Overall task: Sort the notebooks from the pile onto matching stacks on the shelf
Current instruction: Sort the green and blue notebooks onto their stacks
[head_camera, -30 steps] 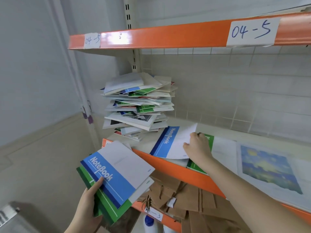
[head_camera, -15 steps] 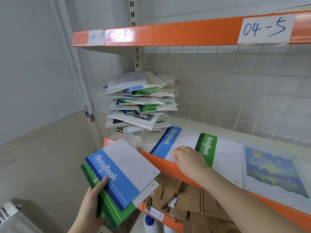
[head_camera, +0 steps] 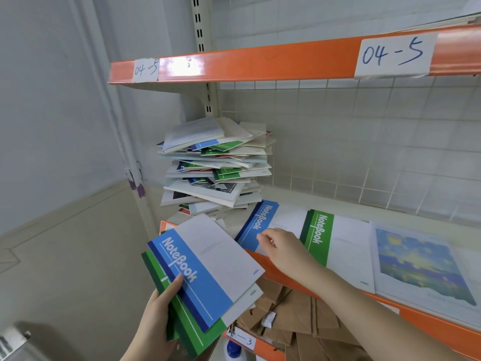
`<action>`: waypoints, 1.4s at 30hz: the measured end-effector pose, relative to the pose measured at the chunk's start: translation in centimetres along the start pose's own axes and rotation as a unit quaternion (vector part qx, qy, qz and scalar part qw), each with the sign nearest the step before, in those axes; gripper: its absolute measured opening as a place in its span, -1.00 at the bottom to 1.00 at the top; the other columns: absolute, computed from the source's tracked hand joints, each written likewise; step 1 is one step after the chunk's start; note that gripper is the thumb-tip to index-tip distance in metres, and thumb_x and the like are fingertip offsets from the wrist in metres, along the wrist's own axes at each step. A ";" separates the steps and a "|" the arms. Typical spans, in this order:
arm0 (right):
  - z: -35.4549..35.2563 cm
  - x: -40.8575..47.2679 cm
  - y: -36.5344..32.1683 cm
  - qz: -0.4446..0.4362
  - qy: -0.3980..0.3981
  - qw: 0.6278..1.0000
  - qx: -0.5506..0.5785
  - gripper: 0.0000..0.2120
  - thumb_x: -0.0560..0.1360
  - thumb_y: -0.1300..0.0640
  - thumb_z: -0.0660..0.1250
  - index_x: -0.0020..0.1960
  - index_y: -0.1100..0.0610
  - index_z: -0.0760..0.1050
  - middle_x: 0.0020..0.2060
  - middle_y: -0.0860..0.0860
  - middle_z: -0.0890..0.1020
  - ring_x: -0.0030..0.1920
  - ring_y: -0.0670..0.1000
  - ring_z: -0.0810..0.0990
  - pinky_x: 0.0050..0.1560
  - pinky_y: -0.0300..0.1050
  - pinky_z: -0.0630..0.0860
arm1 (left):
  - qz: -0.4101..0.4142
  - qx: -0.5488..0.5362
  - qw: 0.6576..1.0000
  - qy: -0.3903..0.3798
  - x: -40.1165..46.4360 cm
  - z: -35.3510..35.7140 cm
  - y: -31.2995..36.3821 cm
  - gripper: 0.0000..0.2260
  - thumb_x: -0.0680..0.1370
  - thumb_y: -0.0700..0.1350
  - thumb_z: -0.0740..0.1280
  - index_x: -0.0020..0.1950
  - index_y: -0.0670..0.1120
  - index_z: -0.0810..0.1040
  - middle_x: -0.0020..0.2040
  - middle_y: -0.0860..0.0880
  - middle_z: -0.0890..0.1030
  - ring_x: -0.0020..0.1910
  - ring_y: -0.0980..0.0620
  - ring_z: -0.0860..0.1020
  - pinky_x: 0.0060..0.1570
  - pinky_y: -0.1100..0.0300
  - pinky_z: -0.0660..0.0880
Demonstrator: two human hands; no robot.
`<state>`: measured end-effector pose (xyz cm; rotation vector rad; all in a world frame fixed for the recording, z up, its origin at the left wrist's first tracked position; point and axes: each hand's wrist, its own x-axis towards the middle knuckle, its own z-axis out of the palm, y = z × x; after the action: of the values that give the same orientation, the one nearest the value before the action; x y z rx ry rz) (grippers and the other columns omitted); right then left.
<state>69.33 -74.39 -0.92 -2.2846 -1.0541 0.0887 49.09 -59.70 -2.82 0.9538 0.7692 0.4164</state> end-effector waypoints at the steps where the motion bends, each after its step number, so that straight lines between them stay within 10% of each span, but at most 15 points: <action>1: -0.1 -0.1 -0.4 0.016 -0.029 0.997 0.071 -0.69 0.61 -0.13 0.09 0.00 0.07 0.49 -0.14 -0.10 0.53 -0.13 -0.15 0.48 -0.20 -0.32 0.38 | 0.002 0.006 1.000 -0.006 0.0 0.4 -0.1 -0.84 0.53 -0.09 0.35 0.07 -0.06 0.47 -0.04 -0.20 0.66 -0.12 -0.24 0.62 -0.20 -0.06 0.53; 13: -2.7 -1.6 0.1 0.108 -0.083 0.963 0.233 -0.90 0.52 0.07 0.35 0.00 0.03 0.46 -0.07 -0.03 0.63 -0.09 -0.08 0.63 -0.20 -0.26 0.51 | -0.026 0.034 0.998 -0.051 -0.6 4.6 -1.2 -0.73 0.55 0.05 0.27 0.13 -0.10 0.48 -0.12 -0.17 0.70 -0.17 -0.21 0.66 -0.17 -0.08 0.55; 23: -5.9 -3.8 3.1 0.164 0.156 0.914 0.336 -0.90 0.57 0.23 0.21 0.07 0.10 0.40 -0.06 0.05 0.60 -0.12 -0.01 0.57 -0.25 -0.15 0.42 | 0.003 0.035 0.999 -0.018 0.0 2.5 -1.1 -0.81 0.56 -0.04 0.30 0.08 -0.13 0.53 -0.17 -0.18 0.70 -0.24 -0.18 0.66 -0.15 -0.05 0.55; 28: -5.4 -3.8 4.6 0.200 0.199 0.930 0.233 -0.71 0.60 0.26 0.10 0.30 0.08 0.29 -0.07 0.07 0.52 -0.20 -0.07 0.48 -0.32 -0.16 0.37 | 0.007 0.056 0.998 0.012 0.6 1.1 -1.1 -0.81 0.55 -0.05 0.32 0.07 -0.15 0.53 -0.23 -0.19 0.69 -0.23 -0.20 0.64 -0.16 -0.04 0.54; 34: -3.9 -1.4 3.8 0.162 0.037 0.986 0.033 -0.62 0.61 0.12 0.15 0.40 0.17 0.28 -0.06 0.02 0.53 -0.19 -0.08 0.50 -0.20 -0.22 0.42 | 0.010 0.061 0.998 0.018 0.7 0.6 -1.3 -0.85 0.57 -0.08 0.30 0.04 -0.14 0.53 -0.27 -0.16 0.69 -0.23 -0.18 0.62 -0.23 0.00 0.51; 42: -3.4 1.0 1.3 0.126 -0.046 0.949 -0.286 -0.79 0.58 -0.02 0.10 -0.02 0.10 0.41 -0.11 0.03 0.51 -0.05 0.07 0.54 -0.23 -0.14 0.36 | 0.032 0.054 0.997 0.044 1.1 -0.6 -0.8 -0.89 0.57 -0.11 0.29 0.01 -0.13 0.53 -0.29 -0.14 0.69 -0.29 -0.14 0.63 -0.29 0.06 0.53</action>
<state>71.92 -76.04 1.27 -2.9616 -0.9070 -0.0108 49.34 -59.09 -4.15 1.0686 0.8495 0.4796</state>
